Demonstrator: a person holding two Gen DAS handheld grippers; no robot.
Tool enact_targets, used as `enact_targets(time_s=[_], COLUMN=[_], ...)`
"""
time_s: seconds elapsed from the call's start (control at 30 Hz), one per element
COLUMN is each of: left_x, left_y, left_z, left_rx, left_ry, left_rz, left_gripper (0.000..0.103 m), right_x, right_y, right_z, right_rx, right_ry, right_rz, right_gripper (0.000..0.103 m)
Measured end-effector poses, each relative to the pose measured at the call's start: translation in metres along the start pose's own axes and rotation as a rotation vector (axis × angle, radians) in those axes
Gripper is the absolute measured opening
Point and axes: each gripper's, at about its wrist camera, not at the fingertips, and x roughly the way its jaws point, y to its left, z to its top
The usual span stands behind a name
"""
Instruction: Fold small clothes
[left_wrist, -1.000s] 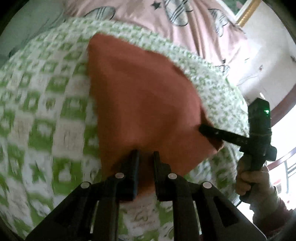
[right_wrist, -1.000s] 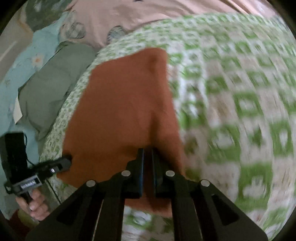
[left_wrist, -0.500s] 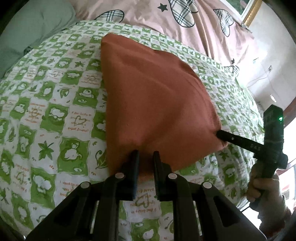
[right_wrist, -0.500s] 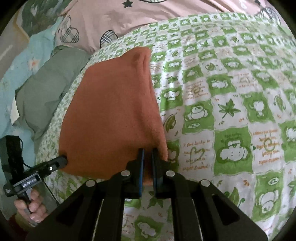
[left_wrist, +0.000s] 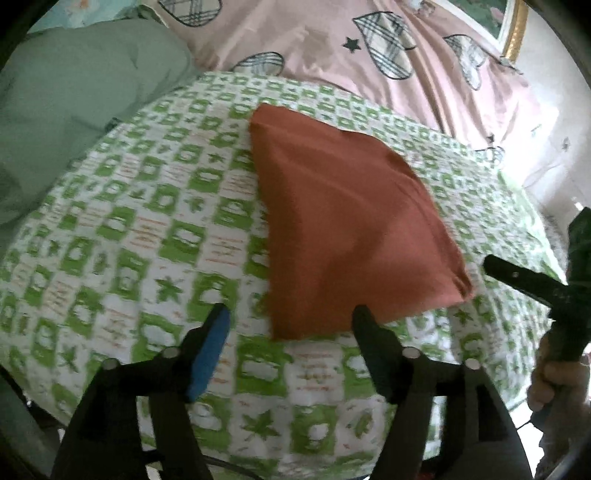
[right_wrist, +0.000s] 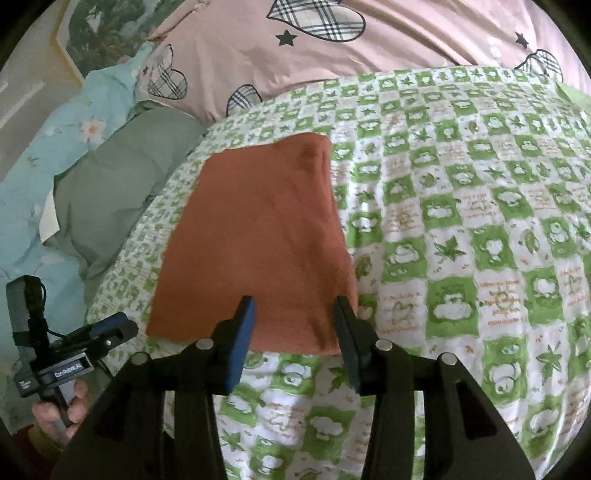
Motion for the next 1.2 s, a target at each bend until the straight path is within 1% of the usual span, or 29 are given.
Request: enact_targets(time_s=[0.17, 0.2, 0.27, 0.37, 0.47, 0.5, 0.53, 0.57, 0.6, 0.7, 0.77, 0.87, 0.93, 1.0, 1.07, 1.17, 1.2], left_x=[0.009, 0.011, 0.013, 0.015, 0.010, 0.008, 0.006, 0.006, 0.005, 0.007, 0.011, 0.013, 0.011, 0.009, 0.006, 0.005, 0.004], left_y=[0.004, 0.004, 0.002, 0.002, -0.002, -0.004, -0.006, -0.007, -0.008, -0.009, -0.011, -0.010, -0.011, -0.011, -0.013, -0.017, -0.018], left_z=[0.017, 0.023, 0.034, 0.048, 0.065, 0.069, 0.072, 0.074, 0.075, 0.073, 0.068, 0.060, 0.053, 0.043, 0.033, 0.020, 0.017], left_rx=[0.004, 0.007, 0.008, 0.001, 0.004, 0.009, 0.018, 0.024, 0.029, 0.048, 0.068, 0.074, 0.073, 0.079, 0.085, 0.119, 0.128], left_ry=[0.008, 0.010, 0.026, 0.071, 0.107, 0.110, 0.113, 0.114, 0.110, 0.080, 0.063, 0.039, 0.029, 0.037, 0.060, 0.098, 0.103], left_rz=[0.065, 0.074, 0.092, 0.106, 0.119, 0.127, 0.138, 0.148, 0.156, 0.164, 0.186, 0.201, 0.194, 0.215, 0.242, 0.295, 0.305], left_gripper=[0.072, 0.072, 0.072, 0.072, 0.073, 0.074, 0.078, 0.081, 0.081, 0.083, 0.083, 0.083, 0.083, 0.083, 0.084, 0.084, 0.084], right_x=[0.017, 0.023, 0.028, 0.035, 0.036, 0.034, 0.033, 0.032, 0.032, 0.032, 0.036, 0.037, 0.033, 0.027, 0.018, 0.005, 0.001], right_y=[0.002, 0.004, 0.010, 0.019, 0.027, 0.031, 0.033, 0.036, 0.037, 0.036, 0.032, 0.022, 0.018, 0.018, 0.020, 0.025, 0.029], right_z=[0.021, 0.029, 0.039, 0.054, 0.060, 0.061, 0.061, 0.061, 0.060, 0.054, 0.051, 0.041, 0.034, 0.027, 0.021, 0.016, 0.013], right_rx=[-0.017, -0.032, -0.066, -0.099, -0.114, -0.119, -0.125, -0.129, -0.133, -0.169, -0.186, -0.160, -0.143, -0.148, -0.149, -0.155, -0.169], right_ry=[0.012, 0.020, 0.035, 0.087, 0.141, 0.152, 0.162, 0.171, 0.175, 0.158, 0.155, 0.135, 0.123, 0.115, 0.107, 0.103, 0.098], right_rz=[0.040, 0.054, 0.057, 0.072, 0.057, 0.057, 0.056, 0.054, 0.049, 0.035, 0.017, -0.003, -0.009, -0.019, -0.031, -0.022, -0.024], right_gripper=[0.047, 0.047, 0.047, 0.047, 0.047, 0.048, 0.050, 0.056, 0.062, 0.065, 0.065, 0.066, 0.069, 0.076, 0.079, 0.089, 0.090])
